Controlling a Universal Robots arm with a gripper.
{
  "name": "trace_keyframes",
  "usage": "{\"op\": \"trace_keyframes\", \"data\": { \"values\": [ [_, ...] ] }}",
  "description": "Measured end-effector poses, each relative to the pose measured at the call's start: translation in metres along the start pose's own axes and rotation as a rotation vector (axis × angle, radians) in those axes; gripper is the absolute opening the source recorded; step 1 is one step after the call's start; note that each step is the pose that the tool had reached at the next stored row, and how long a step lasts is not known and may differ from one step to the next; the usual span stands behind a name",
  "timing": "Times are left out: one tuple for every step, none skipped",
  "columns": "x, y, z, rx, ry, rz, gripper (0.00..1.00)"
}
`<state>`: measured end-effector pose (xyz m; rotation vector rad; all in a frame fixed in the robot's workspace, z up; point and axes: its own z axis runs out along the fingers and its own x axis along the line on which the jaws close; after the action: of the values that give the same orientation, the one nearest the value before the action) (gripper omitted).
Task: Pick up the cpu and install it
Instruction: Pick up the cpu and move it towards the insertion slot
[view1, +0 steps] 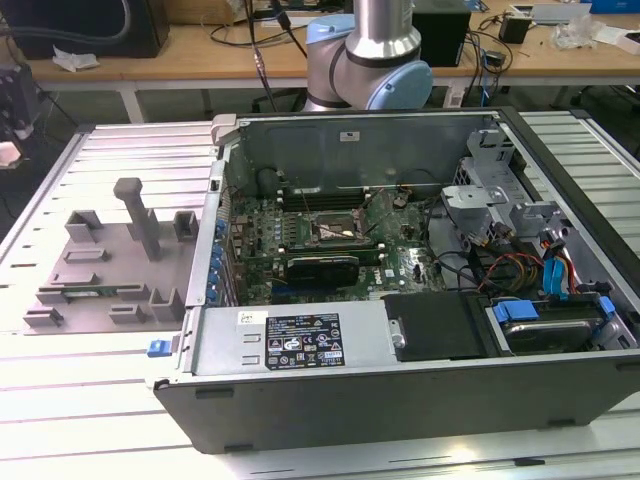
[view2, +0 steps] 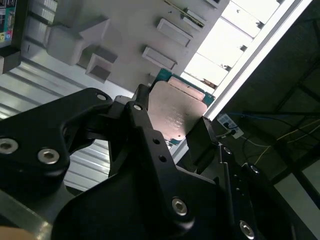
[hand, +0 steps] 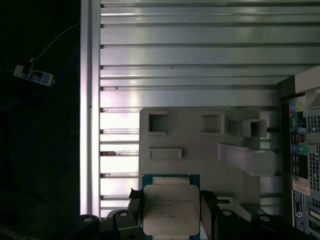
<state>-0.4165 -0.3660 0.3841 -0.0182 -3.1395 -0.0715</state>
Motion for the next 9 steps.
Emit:
{"op": "trace_keyframes", "data": {
  "values": [
    [0.0,0.0001,-0.0018,0.0,0.0,0.0,0.55],
    [0.0,0.0004,-0.0049,0.0001,0.0001,0.0,0.55],
    [0.0,0.0007,-0.0096,0.0,0.0,0.0,0.55],
    [0.0,0.001,-0.0138,0.0,0.0,0.0,0.55],
    [0.0,0.0014,-0.0196,0.0,0.0,0.0,0.55],
    [0.0001,0.0016,-0.0225,0.0,0.0,0.0,0.55],
    [0.0001,0.0016,-0.0225,-0.0001,-0.0002,0.0,0.55],
    [0.0,0.0016,-0.0226,-0.0001,-0.0002,0.0,0.55],
    [0.0,0.0016,-0.0227,0.0,0.0,0.0,0.55]
  ]
}}
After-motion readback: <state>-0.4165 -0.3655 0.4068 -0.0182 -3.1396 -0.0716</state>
